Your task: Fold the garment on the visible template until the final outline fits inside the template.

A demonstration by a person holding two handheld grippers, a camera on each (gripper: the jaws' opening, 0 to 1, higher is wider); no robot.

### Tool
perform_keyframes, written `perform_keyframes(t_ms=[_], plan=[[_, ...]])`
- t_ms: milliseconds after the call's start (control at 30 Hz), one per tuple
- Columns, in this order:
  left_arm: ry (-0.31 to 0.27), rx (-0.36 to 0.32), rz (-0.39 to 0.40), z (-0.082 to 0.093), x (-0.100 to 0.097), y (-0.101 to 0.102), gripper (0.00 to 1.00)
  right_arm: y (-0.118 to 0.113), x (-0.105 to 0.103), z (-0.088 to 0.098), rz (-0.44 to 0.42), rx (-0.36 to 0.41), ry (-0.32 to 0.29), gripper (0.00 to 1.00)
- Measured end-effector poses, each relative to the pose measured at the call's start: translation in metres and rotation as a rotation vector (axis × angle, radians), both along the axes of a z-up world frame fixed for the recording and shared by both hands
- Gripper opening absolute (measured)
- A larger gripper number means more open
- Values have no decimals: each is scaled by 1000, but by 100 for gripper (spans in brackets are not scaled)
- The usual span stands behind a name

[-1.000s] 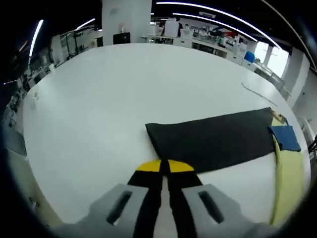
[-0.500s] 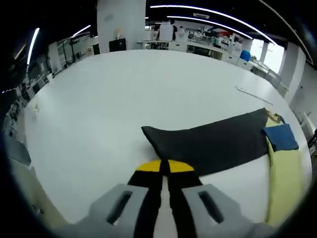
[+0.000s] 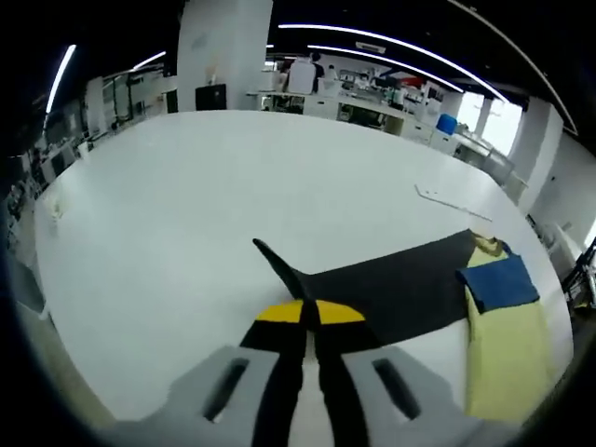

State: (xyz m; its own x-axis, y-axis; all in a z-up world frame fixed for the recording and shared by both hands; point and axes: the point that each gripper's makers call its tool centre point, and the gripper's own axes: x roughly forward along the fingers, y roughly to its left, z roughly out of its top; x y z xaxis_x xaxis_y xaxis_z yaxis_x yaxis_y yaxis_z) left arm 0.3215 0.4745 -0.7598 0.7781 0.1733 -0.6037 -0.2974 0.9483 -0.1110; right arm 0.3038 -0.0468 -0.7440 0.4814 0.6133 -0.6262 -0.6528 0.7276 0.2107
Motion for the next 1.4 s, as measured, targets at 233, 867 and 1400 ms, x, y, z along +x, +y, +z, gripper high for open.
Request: perform_keyframes(t_ms=[233,867,1400], plan=[[-29,-4,-43,14,10,-21,0,2,-2,1,9,4,-9,99],[-131,-43,-150,44,50,-74,0,24,-12,21,46,40,-87,99],[-174,-75,-275,61,81,-128,0,30,-18,18,64,56,-89,99]])
